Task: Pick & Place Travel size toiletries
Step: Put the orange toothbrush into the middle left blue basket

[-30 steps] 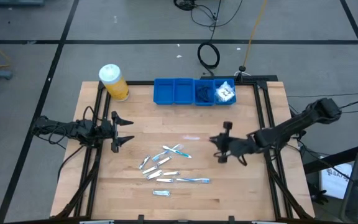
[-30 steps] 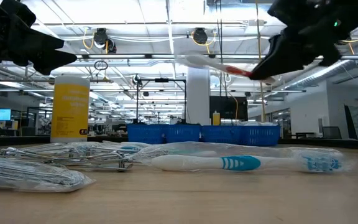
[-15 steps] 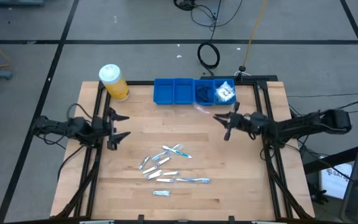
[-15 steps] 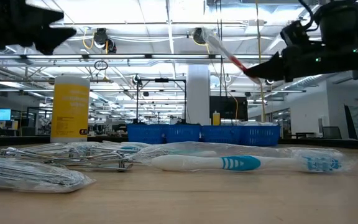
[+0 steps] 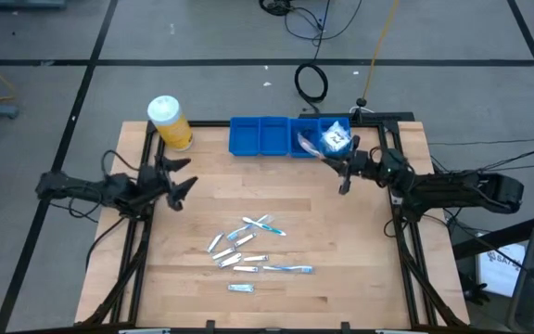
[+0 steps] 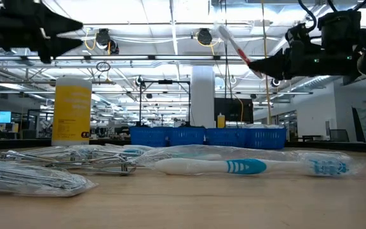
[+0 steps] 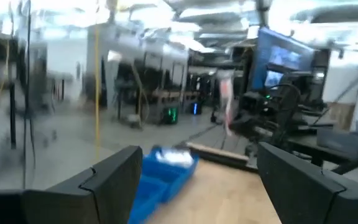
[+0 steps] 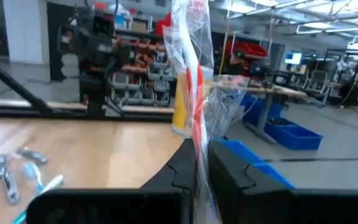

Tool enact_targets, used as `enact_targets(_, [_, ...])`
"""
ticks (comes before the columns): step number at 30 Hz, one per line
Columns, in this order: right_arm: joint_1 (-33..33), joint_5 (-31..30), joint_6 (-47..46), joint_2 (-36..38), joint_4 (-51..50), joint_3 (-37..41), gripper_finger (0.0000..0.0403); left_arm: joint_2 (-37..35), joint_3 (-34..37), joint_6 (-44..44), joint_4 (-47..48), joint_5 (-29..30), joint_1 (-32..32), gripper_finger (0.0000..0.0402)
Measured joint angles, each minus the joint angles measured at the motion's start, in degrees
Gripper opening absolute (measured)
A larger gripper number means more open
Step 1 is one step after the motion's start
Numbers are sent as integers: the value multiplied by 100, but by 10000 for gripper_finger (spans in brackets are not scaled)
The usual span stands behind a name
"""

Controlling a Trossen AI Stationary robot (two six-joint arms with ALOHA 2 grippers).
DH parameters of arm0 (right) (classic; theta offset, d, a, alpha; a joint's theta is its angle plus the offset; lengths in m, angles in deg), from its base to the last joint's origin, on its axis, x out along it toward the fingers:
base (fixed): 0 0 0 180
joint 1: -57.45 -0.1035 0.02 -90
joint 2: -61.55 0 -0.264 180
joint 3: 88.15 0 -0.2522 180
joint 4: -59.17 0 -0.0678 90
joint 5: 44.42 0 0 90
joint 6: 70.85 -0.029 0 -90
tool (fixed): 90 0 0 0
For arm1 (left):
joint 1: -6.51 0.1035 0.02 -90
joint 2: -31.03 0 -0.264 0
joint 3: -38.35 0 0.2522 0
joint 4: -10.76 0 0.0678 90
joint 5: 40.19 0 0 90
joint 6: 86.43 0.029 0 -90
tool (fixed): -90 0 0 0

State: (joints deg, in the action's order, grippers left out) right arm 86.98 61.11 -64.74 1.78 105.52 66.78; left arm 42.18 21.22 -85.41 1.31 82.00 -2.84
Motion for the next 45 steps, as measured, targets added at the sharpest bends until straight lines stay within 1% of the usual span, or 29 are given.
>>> enact_targets(2, [20,97,-50,-23,110,0,16,585,2,-549,-477,-196,188,310])
enact_targets(3, [16,124,-74,-33,180,0,16,931,0,-633,-856,-302,299,310])
enact_targets(6, [-2,142,-96,-106,432,-51,16,2269,-58,-415,-2077,-355,702,310])
enact_targets(8, [-33,141,-90,-173,428,-90,16,3269,-324,-143,-2667,-371,960,310])
enact_targets(11, [-73,138,-85,-349,419,-194,16,4774,-1053,212,-3116,-729,1299,310])
enact_targets(14, [-93,149,-98,-577,438,-336,16,6123,-2005,254,-3559,-1015,1518,310])
enact_targets(16, [-147,143,-113,-748,435,-447,16,6951,-2691,364,-3814,-1455,1659,310])
enact_targets(19, [-315,139,-84,-1050,471,-652,16,7951,-3604,461,-3814,-2258,1800,310])
enact_targets(21, [-410,127,-65,-1244,537,-769,16,8460,-4097,371,-3831,-2583,1884,310])
enact_targets(25, [-491,117,-137,-1554,805,-928,16,9167,-4828,134,-3814,-3185,2035,310])
enact_targets(29, [-491,109,-240,-1740,913,-931,16,9501,-5305,28,-3849,-3722,2057,310])
enact_targets(35, [-526,110,-285,-1805,1202,-931,16,9792,-5665,93,-3830,-3729,2083,309])
enact_targets(37, [-528,114,-243,-1804,1301,-931,16,9829,-5726,41,-3830,-3733,2102,302])
enact_targets(39, [-528,114,-238,-1804,1325,-931,16,9829,-5729,76,-3838,-3724,2112,282])
enact_targets(41, [-517,111,-236,-1804,1312,-931,16,9801,-5729,184,-3820,-3712,2112,247])
enact_targets(45, [-517,123,-221,-1804,1219,-931,16,9792,-5729,305,-3831,-3631,2106,146])
